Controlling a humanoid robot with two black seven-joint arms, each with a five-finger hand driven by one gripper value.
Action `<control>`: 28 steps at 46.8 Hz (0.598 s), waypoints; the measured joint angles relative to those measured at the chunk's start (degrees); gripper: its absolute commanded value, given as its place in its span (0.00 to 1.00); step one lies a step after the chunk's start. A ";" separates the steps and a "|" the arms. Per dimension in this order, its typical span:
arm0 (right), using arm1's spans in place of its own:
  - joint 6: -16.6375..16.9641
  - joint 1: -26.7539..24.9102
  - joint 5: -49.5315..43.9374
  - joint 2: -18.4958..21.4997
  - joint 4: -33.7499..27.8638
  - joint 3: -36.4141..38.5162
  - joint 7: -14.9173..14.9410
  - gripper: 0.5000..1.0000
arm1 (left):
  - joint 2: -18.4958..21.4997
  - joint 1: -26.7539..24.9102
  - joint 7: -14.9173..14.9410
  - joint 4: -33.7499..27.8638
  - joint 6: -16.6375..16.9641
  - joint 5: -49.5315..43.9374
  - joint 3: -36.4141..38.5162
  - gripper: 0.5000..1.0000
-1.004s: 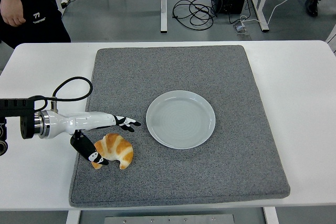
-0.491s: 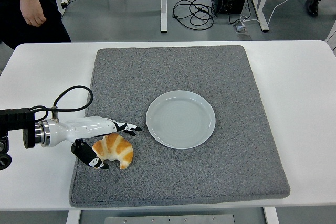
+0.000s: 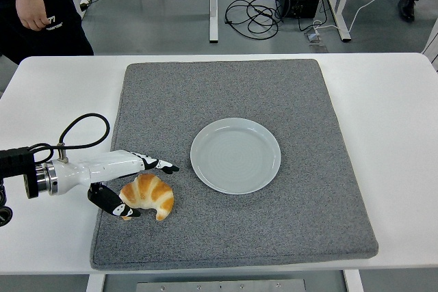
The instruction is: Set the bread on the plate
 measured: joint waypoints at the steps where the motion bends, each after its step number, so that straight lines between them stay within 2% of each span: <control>1: 0.00 0.00 0.00 0.00 0.01 0.00 0.00 1.00 | 0.00 0.01 -0.12 0.06 0.00 0.01 0.05 0.41; 9: -0.03 0.01 0.00 0.00 0.02 0.05 -0.08 1.00 | -0.02 0.00 -1.24 0.60 0.01 0.08 0.18 0.00; 28: -0.08 0.00 0.00 0.00 -0.08 -0.02 -0.17 1.00 | -0.06 -0.38 -1.73 4.42 0.01 -0.87 -0.57 0.00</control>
